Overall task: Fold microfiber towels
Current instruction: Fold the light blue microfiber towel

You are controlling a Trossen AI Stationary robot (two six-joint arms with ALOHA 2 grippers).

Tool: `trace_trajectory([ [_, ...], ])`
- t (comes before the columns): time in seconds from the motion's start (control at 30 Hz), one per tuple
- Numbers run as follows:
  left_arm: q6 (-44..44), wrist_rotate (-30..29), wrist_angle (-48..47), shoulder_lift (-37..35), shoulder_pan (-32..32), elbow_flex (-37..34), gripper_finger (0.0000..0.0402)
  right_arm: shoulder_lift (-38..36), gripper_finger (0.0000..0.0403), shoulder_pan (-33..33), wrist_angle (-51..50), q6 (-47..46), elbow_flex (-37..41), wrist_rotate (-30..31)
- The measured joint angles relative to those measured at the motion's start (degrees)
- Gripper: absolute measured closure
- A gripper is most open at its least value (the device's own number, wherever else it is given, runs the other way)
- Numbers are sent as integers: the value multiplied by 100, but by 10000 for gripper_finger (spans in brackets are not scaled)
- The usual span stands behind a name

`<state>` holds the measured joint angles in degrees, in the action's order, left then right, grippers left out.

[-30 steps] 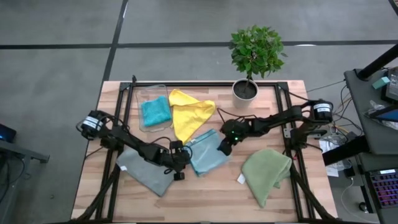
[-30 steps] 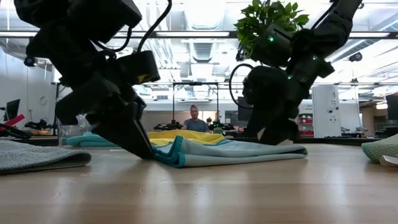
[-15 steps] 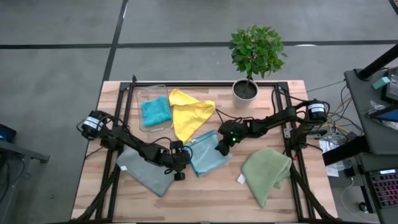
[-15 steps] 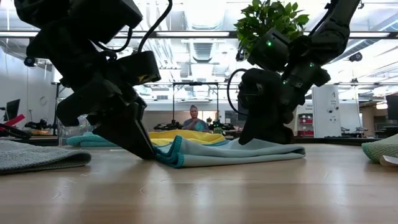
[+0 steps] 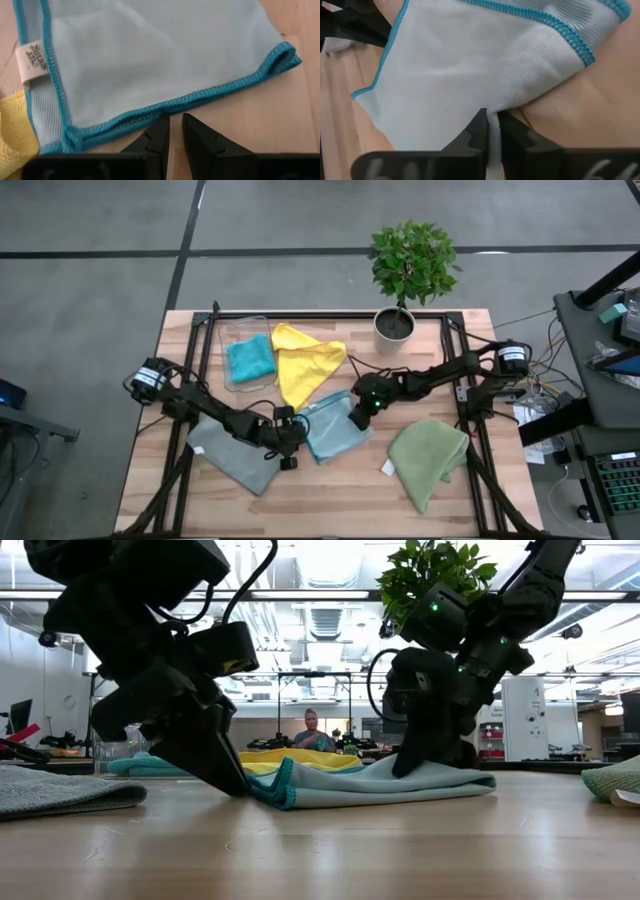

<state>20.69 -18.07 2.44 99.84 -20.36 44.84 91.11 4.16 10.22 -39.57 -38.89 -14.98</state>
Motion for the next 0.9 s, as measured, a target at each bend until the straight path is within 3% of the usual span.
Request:
trace_trajectory([
  [0.4, -59, -406, 154, 50, 29, -16, 364, -1280, 389, 0, -1769, 277, -8, 557],
  [0.6, -418, -480, 1224, 441, 126, -5, 364, -1878, 389, 0, -2924, 313, -275, 921],
  [0.73, -663, -478, 2064, 718, 220, -5, 364, -1922, 390, -17, -3606, 312, -553, 1224],
  [0.9, -782, -483, 2438, 999, 351, 72, 364, -1800, 390, -28, -4085, 314, -876, 1396],
])
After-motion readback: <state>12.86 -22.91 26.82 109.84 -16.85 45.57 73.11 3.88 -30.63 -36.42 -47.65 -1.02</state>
